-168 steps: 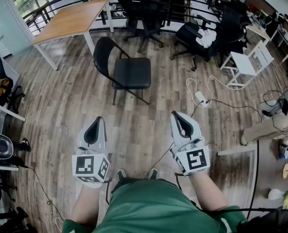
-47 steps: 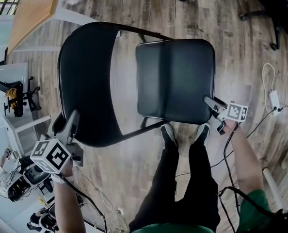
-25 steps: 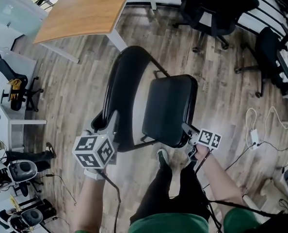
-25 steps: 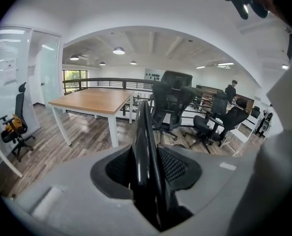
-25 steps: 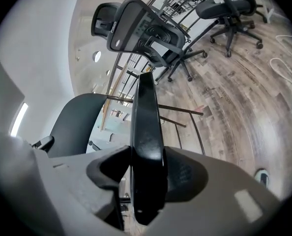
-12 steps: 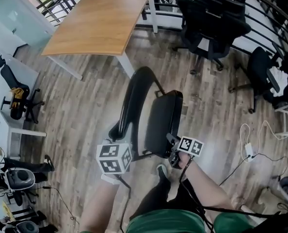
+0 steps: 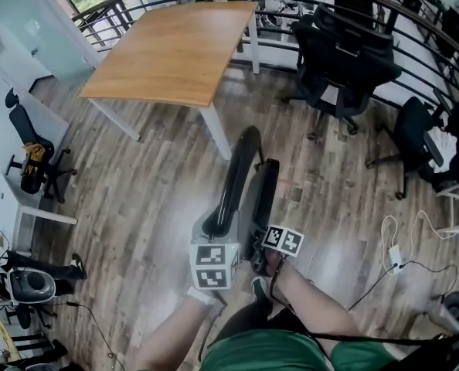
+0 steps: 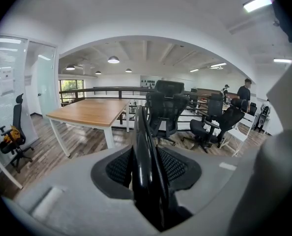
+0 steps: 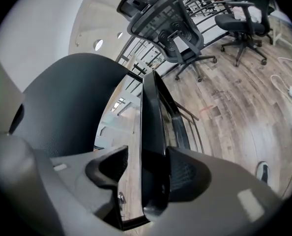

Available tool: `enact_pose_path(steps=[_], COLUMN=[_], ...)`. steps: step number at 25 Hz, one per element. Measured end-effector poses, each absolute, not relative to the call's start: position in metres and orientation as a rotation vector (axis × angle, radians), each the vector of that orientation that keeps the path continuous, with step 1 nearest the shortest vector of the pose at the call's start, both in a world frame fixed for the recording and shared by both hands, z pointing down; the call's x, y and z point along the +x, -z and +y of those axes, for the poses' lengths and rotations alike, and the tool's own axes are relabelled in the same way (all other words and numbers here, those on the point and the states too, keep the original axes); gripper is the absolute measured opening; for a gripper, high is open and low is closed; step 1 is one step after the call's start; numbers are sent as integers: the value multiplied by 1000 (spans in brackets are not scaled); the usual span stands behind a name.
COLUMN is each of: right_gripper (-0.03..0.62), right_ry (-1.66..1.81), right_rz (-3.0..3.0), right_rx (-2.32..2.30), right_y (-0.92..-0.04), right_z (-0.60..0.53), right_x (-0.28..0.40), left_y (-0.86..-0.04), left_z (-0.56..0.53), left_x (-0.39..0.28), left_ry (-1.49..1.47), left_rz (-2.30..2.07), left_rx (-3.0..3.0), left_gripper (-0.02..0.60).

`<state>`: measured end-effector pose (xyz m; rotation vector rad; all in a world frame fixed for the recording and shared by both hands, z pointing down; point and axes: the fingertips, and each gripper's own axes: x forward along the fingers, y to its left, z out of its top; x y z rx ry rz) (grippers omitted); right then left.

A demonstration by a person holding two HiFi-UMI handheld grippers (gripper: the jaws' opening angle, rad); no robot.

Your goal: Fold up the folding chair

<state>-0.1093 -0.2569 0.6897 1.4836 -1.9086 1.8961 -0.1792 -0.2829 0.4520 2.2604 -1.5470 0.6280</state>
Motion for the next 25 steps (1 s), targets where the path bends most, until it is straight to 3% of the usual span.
enact_pose_path(steps=[10,25], right_gripper=[238,245], right_ry=[-1929,-1779], right_rz=[-1949,-2011], right_rx=[1405,1236], right_y=[-677,-675], right_z=[-271,-261], right_x=[-151,-150], left_y=[-443,-443], left_z=[-283,-280], left_x=[-174,-171], left_ry=[-650,-682], left_rz=[-1573,-1609], left_rx=[2297,2301], left_gripper=[147,143])
